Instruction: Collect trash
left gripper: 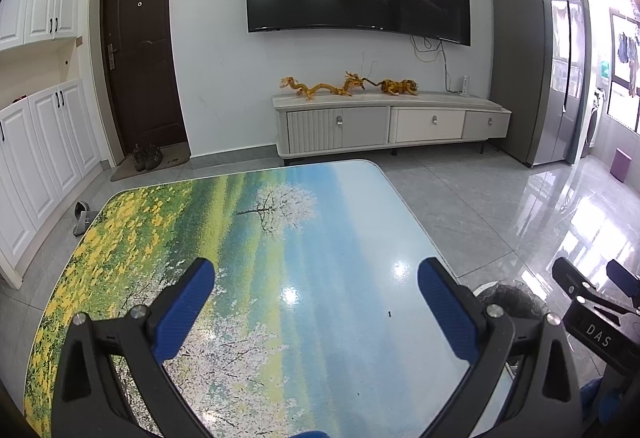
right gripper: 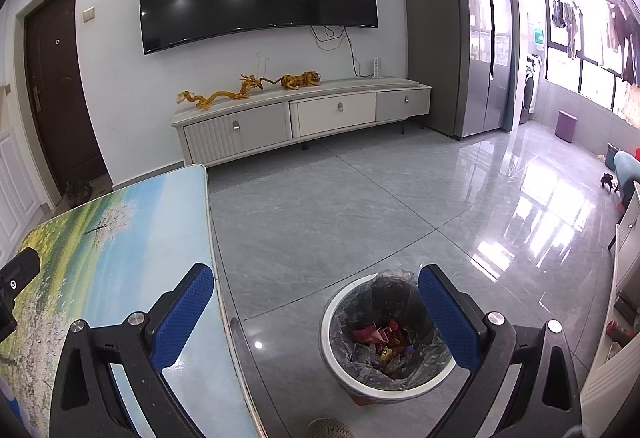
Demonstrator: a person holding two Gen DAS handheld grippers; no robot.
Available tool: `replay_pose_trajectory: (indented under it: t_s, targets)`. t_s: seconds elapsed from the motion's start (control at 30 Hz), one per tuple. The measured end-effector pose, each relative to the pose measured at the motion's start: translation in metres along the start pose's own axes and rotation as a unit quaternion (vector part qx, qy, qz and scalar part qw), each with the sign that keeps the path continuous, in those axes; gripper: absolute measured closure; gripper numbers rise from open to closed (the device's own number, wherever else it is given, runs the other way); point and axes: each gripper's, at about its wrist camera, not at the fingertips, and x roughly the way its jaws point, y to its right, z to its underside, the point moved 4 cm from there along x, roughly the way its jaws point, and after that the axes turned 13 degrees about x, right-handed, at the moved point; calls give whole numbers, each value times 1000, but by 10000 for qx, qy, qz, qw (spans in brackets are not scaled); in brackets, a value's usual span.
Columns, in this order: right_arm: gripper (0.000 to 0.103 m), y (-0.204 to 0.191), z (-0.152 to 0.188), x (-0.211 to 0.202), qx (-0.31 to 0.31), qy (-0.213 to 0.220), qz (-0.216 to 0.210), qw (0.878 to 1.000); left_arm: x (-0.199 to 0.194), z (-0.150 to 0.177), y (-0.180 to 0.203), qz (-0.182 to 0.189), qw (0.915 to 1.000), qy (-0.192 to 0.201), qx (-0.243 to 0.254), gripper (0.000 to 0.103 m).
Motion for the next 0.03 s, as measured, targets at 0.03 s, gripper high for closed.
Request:
replay_pose_trajectory:
  t_s: [0.03]
  targets:
    - [0,0,0,0,0,-1,2,10000,0,0,0,-1,10000,1,2,1]
